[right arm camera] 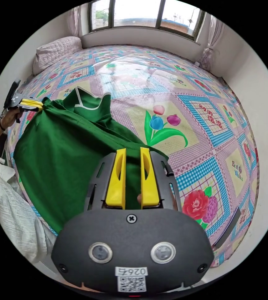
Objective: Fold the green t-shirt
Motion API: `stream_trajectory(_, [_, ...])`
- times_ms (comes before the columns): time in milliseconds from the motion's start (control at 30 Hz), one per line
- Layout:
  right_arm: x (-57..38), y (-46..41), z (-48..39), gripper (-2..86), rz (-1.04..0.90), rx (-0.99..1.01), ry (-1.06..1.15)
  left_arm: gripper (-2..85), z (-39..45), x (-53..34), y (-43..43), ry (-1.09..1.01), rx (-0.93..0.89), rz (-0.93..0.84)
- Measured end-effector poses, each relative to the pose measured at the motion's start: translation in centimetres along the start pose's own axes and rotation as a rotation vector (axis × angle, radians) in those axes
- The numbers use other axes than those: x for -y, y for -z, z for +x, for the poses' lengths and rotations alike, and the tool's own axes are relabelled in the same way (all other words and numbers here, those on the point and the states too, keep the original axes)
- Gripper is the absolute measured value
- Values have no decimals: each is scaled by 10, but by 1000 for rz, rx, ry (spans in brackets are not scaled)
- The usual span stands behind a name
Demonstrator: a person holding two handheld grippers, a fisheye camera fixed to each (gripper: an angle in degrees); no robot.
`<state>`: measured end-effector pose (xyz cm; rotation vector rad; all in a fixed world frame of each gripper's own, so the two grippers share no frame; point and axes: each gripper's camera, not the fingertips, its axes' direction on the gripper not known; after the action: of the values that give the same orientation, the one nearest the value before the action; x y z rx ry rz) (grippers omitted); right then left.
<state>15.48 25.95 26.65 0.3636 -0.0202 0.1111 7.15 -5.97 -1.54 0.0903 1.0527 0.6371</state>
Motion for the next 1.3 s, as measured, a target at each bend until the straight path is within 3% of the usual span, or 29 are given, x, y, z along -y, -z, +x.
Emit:
stream_trajectory(133, [2, 25, 11, 21, 76, 34, -64, 45, -7, 10, -2, 5, 17, -2])
stream_trajectory(300, [18, 16, 19, -7, 37, 33, -56, 38, -27, 29, -4, 3, -35, 15])
stream_trajectory(467, [33, -6, 70, -9, -10, 95, -178, 47, -78, 27, -8, 91, -284, 91])
stream_trajectory(633, [25, 27, 117, -9, 110, 209, -347, 35, -149, -15, -10, 320, -607, 346])
stream_trajectory(700, [24, 42, 121, -9, 139, 212, -366, 25, -161, -27, -11, 363, -653, 418])
stream_trajectory(967, [56, 51, 117, -9, 100, 229, -295, -3, -190, -19, -38, 416, -607, 340])
stream_trajectory(1100, [62, 33, 132, -9, -8, 128, -303, -9, -201, 0, -77, 430, -480, 83])
stream_trajectory(1300, [42, 54, 166, -9, 64, 215, -443, -10, -234, -30, -66, 562, -673, 339])
